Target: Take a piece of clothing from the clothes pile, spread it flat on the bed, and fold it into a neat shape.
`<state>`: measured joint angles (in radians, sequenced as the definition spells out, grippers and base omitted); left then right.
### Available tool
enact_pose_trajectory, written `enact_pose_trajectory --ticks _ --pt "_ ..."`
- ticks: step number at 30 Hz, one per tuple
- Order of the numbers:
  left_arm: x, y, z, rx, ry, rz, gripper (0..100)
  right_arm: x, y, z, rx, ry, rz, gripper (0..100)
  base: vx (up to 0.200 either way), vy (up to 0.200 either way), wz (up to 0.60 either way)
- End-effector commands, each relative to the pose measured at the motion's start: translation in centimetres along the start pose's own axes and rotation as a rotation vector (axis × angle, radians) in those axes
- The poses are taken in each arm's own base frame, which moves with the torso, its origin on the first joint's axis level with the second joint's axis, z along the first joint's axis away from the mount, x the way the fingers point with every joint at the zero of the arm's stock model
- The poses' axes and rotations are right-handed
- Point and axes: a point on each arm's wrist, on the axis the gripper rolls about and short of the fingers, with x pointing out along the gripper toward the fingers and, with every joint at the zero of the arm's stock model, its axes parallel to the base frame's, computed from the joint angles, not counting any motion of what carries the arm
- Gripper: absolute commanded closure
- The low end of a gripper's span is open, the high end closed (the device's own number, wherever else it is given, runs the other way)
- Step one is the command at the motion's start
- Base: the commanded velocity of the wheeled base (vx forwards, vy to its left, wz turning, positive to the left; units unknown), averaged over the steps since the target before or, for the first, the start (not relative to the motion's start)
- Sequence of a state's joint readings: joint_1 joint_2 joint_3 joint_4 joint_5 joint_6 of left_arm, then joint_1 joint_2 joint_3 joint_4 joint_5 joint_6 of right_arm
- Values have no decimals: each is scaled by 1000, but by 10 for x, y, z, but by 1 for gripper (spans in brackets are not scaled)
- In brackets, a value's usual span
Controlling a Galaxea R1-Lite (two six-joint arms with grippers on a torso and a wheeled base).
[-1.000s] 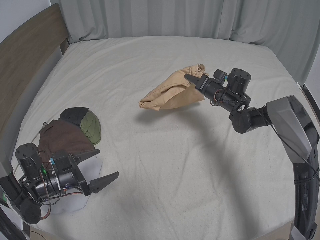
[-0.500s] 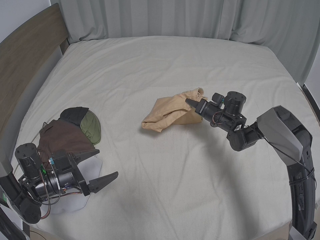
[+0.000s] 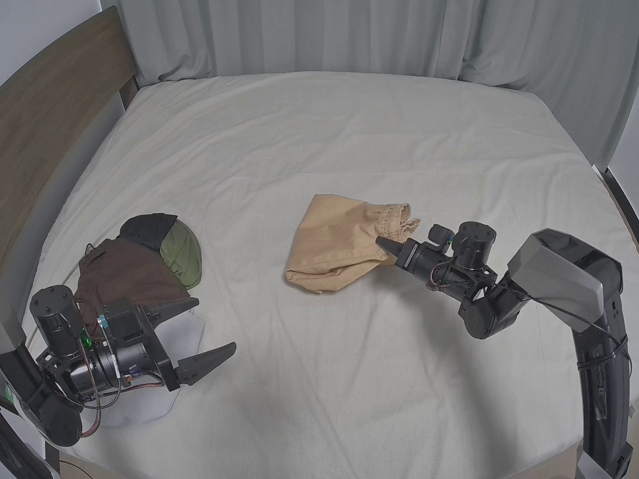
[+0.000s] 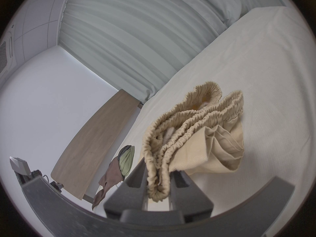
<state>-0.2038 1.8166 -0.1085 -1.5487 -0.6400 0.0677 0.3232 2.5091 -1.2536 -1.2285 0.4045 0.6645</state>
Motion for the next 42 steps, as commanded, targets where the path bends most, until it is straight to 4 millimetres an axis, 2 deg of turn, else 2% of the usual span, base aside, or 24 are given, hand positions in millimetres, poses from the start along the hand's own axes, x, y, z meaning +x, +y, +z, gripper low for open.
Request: enact_pose_trajectory --ticks 1,23,24,28,36,39,42 --pt "0 0 1 3 -4 0 0 -1 -7 -13 3 26 -15 100 0 0 0" --pt "0 1 3 8 -11 2 0 -4 -13 -21 1 34 -27 100 0 0 0" --pt "0 1 2 8 -11 2 0 -4 -13 -21 1 34 -27 0 0 0 0" --pt "1 2 3 8 -13 4 0 -8 -14 -20 5 37 -37 0 0 0 0" --pt "0 1 5 13 -21 6 0 -36 -9 -12 18 60 -88 0 0 0 0" --pt "0 1 6 18 -27 7 0 -52 -14 0 -29 45 -123 0 0 0 0" --pt "-1 1 8 21 -33 7 0 -61 -10 12 -47 22 -129 0 0 0 0"
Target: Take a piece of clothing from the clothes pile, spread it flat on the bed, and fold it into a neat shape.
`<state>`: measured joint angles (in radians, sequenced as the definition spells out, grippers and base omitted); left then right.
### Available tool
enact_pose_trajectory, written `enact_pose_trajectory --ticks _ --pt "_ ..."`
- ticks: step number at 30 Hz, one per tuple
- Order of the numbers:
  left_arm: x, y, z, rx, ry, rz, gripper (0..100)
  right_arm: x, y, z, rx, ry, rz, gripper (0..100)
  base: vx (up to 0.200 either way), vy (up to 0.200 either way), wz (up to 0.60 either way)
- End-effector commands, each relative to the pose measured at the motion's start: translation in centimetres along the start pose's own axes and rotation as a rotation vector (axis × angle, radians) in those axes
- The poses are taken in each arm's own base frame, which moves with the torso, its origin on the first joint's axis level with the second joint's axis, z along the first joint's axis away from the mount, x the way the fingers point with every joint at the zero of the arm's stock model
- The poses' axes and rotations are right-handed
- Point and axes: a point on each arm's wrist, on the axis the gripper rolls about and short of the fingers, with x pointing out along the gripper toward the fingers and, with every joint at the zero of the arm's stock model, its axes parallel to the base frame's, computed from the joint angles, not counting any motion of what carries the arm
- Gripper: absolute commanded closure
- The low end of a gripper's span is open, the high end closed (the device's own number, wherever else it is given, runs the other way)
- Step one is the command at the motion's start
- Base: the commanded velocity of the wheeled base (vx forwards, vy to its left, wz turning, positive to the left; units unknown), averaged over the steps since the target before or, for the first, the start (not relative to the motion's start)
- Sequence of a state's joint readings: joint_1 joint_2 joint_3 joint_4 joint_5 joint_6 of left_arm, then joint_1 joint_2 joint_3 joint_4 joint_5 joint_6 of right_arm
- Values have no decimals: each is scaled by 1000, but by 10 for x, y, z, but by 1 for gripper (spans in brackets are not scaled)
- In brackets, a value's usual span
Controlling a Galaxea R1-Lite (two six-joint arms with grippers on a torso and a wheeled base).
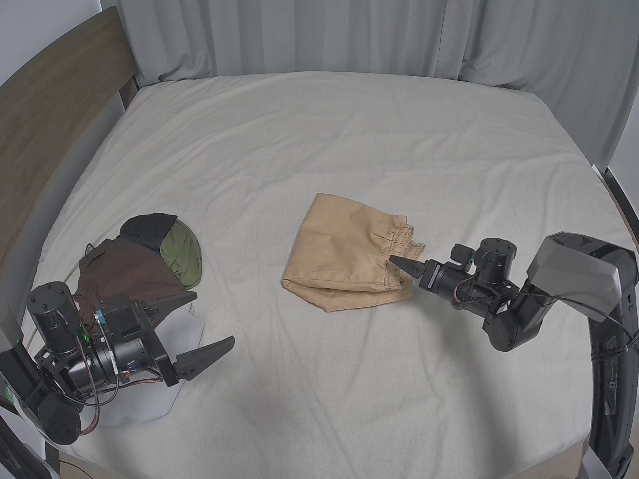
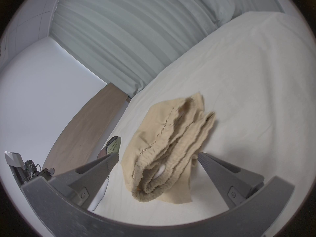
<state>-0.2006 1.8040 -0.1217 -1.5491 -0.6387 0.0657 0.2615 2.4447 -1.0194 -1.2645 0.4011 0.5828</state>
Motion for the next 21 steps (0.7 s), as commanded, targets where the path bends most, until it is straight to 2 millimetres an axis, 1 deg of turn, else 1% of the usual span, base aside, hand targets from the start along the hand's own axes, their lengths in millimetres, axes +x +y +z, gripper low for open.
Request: enact_pose_trajectory --ticks 1,5,7,8,9,10,11,13,14,15,18,21 --pt "-1 0 3 10 -14 1 0 -19 9 24 -23 -46 -4 0 0 0 0" --pt "-1 0 4 11 -17 3 0 -24 23 39 -41 -79 21 0 0 0 0" --pt "-1 0 4 12 -18 3 0 -24 30 41 -47 -81 35 0 0 0 0" --pt "-1 0 5 13 -19 2 0 -23 31 40 -47 -80 36 0 0 0 0" --pt "-1 0 4 12 -18 1 0 -20 39 36 -51 -69 58 0 0 0 0" --pt "-1 0 4 12 -18 1 0 -20 40 36 -52 -68 59 0 0 0 0" --pt "-1 0 5 14 -21 3 0 -15 49 30 -56 -56 84 0 0 0 0" --pt "0 0 5 12 -21 3 0 -12 52 27 -58 -51 95 0 0 0 0" --pt "-1 0 5 12 -21 3 0 -7 58 24 -63 -47 114 0 0 0 0" --pt "-1 0 5 12 -21 3 0 -4 60 22 -64 -44 120 0 0 0 0" --pt "-1 0 5 14 -21 3 0 6 55 9 -58 -26 113 0 0 0 0" --pt "-1 0 4 12 -18 1 0 14 49 -8 -55 -3 115 0 0 0 0"
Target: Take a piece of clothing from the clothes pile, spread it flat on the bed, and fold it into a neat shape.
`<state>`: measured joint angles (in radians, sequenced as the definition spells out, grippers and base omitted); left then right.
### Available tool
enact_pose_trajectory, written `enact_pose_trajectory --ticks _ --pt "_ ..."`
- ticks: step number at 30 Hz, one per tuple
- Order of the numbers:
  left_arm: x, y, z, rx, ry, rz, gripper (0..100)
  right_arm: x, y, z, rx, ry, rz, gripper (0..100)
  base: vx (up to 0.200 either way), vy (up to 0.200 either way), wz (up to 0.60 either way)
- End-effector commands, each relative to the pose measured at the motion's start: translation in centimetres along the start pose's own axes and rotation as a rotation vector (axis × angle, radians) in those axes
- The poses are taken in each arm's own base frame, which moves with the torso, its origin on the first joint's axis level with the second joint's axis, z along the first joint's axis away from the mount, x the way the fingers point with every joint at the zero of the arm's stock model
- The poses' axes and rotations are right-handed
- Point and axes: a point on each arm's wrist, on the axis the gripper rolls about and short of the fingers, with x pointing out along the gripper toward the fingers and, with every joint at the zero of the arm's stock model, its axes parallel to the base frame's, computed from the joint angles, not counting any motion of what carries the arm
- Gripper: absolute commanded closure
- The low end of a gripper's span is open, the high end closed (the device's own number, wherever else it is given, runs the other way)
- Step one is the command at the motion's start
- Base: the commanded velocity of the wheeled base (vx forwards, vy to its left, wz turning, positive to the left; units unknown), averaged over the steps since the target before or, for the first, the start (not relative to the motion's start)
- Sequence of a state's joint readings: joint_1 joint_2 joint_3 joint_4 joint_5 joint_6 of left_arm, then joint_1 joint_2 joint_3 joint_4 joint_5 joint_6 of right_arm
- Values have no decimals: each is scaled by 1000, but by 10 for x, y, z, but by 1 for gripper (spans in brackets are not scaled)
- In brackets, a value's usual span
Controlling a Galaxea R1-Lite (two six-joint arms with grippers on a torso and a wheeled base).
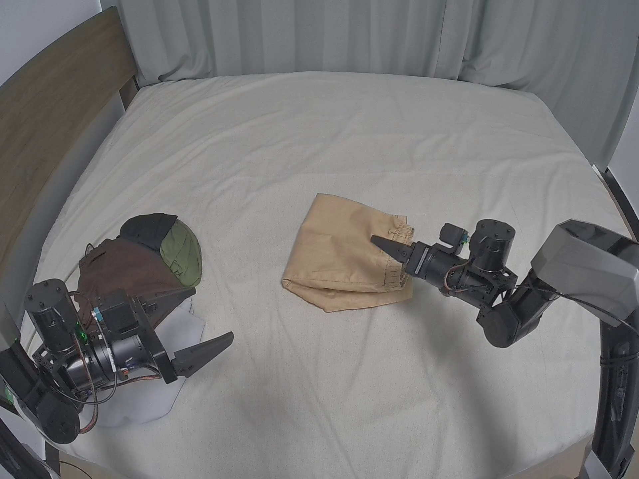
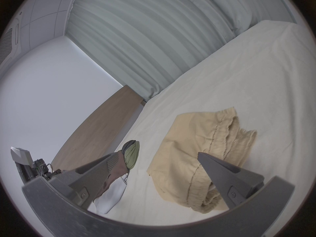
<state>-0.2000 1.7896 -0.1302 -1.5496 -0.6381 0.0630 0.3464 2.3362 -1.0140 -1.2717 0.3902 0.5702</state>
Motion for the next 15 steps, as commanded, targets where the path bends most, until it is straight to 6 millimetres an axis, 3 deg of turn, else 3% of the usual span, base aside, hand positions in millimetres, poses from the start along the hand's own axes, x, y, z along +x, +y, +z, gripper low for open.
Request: enact_pose_trajectory --ticks 1,8,15 --pt "0 0 0 1 0 -1 0 13 -14 -33 10 48 -6 0 0 0 0" --pt "0 0 -1 -2 3 -1 0 17 -38 -62 15 93 -44 0 0 0 0" --pt "-1 0 -1 -1 3 -1 0 17 -40 -66 1 100 -51 0 0 0 0"
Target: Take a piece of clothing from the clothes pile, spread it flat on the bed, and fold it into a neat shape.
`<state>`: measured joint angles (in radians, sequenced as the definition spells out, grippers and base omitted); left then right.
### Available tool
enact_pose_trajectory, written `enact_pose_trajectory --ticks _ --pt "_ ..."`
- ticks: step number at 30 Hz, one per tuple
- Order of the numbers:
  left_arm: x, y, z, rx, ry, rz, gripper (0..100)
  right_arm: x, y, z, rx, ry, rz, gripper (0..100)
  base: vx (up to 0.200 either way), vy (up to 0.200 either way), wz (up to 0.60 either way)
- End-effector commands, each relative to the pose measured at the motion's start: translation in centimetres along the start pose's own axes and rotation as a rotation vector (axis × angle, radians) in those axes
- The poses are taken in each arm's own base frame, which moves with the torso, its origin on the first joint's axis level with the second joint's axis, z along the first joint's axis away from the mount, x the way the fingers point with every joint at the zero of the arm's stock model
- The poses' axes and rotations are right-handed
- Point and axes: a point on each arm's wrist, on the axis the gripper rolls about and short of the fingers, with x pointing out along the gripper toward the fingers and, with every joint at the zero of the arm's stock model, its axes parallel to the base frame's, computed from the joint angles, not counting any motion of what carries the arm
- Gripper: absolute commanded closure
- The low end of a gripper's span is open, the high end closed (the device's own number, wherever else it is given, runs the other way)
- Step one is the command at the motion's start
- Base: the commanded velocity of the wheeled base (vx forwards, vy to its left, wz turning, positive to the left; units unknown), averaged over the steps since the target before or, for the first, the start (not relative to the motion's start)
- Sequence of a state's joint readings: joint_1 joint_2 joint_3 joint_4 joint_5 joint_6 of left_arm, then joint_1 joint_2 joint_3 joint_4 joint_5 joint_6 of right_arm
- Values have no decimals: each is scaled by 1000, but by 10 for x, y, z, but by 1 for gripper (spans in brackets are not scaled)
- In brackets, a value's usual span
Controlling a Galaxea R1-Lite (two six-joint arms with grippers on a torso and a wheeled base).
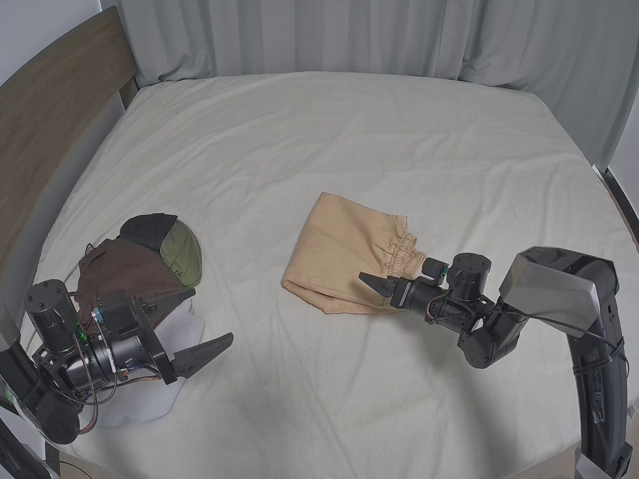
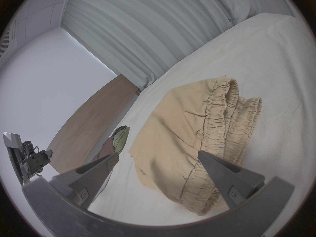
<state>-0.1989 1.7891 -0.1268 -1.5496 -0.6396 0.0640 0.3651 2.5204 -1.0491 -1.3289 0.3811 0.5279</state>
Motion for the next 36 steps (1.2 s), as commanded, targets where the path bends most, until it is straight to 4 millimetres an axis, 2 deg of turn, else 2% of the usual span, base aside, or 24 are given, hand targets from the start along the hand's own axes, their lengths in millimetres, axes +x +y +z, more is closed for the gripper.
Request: enact_pose_trajectory --ticks 1,3,6,8,10,14,15,16,17,18,20,22,28,29,30,31,32,33,36 --pt "0 -1 0 1 -1 -2 0 1 -5 -9 11 21 -13 0 0 0 0" --pt "0 0 0 1 -1 -1 0 1 -5 -9 11 19 -16 0 0 0 0" --pt "-2 -2 -2 -4 7 -12 0 -2 5 2 -7 -16 2 0 0 0 0" --pt "-3 -3 -3 -5 10 -40 0 -9 20 17 -28 -54 31 0 0 0 0" --pt "-5 -6 -2 1 8 -58 0 -19 45 35 -47 -84 69 0 0 0 0" --pt "-8 -10 0 10 2 -68 0 -52 84 68 -93 -144 117 0 0 0 0" --pt "-8 -10 0 10 2 -68 0 -52 84 68 -93 -144 117 0 0 0 0" --pt "-11 -13 4 20 -13 -84 0 -73 104 78 -149 -166 136 0 0 0 0" --pt "-11 -13 4 21 -14 -87 0 -76 107 80 -156 -169 139 0 0 0 0" --pt "-12 -14 7 31 -27 -102 0 -91 119 85 -208 -190 149 0 0 0 0" --pt "-14 -16 11 44 -42 -117 0 -110 128 91 -278 -214 149 0 0 0 0" --pt "-17 -20 13 52 -50 -129 0 -124 133 95 -328 -234 141 0 0 0 0" --pt "-27 -49 24 87 -99 -230 0 -190 141 100 -464 -303 74 0 0 0 0" --pt "-27 -49 24 87 -99 -230 0 -190 141 100 -464 -303 74 0 0 0 0" --pt "-29 -57 26 93 -110 -262 0 -210 144 101 -487 -329 54 0 0 0 0" --pt "-30 -61 26 94 -110 -271 0 -218 144 102 -494 -341 43 0 0 0 0" --pt "-31 -61 25 94 -111 -273 0 -219 145 102 -497 -343 41 0 0 0 0" --pt "-32 -63 26 92 -110 -274 0 -233 145 104 -519 -367 21 0 0 0 0" --pt "-34 -64 28 95 -115 -266 0 -252 149 105 -560 -400 0 0 0 0 0"
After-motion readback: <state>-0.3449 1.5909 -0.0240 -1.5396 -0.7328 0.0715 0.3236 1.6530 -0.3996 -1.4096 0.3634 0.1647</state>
